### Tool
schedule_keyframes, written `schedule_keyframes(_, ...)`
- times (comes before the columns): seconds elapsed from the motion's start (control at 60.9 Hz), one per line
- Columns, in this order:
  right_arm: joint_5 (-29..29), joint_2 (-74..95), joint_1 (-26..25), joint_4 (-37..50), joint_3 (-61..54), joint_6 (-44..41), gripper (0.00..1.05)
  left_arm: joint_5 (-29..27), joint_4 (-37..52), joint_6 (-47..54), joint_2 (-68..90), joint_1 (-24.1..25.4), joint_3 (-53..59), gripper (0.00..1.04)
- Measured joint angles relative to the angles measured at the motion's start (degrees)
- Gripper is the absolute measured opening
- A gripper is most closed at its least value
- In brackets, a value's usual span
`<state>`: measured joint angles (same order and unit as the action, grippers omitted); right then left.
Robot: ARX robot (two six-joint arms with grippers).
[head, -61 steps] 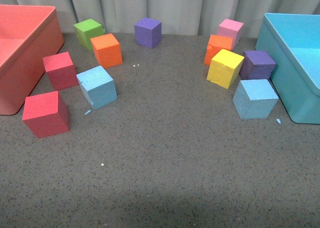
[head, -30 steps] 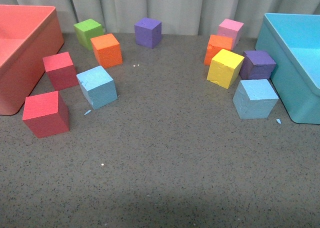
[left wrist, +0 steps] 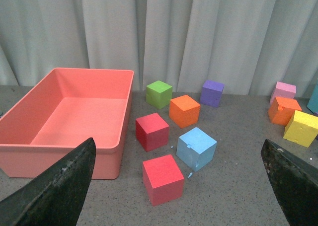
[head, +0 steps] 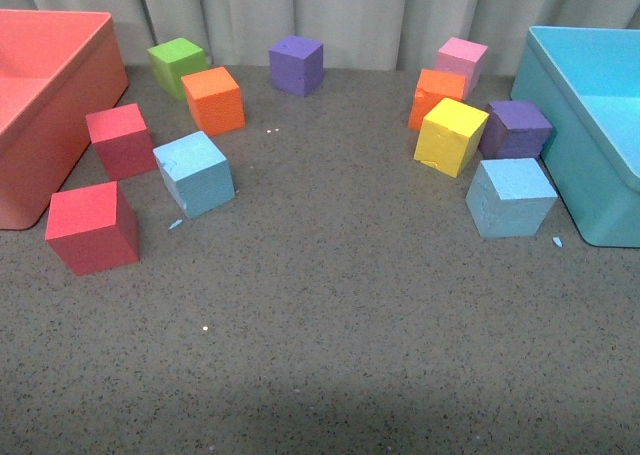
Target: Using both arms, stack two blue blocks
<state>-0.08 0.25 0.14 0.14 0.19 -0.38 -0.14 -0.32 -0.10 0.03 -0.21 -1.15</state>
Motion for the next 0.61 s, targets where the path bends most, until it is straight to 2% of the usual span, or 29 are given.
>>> schedule_keyframes(0.329, 0.0, 0.0, 0.0, -0.02, 0.0, 0.0, 0.95, 0.0, 0.0, 0.02, 0.0, 0.0, 0.0, 0.98)
schedule_keyframes(0.394, 7.21, 2.62, 2.49, 0.09, 0.2, -6.75, 0.95, 0.0, 0.0, 0.0, 0.0, 0.0, 0.0, 0.98)
schedule_keyframes(0.476, 6.56, 13.7, 3.58, 7.52, 1.07, -12.57, 0.95, 0.02, 0.0, 0.0, 0.0, 0.0, 0.0, 0.98)
schedule_keyframes(0.608, 4.72, 35.76, 3.78, 22.36, 6.75, -11.1, 0.95, 0.02, 0.0, 0.0, 0.0, 0.0, 0.0, 0.98)
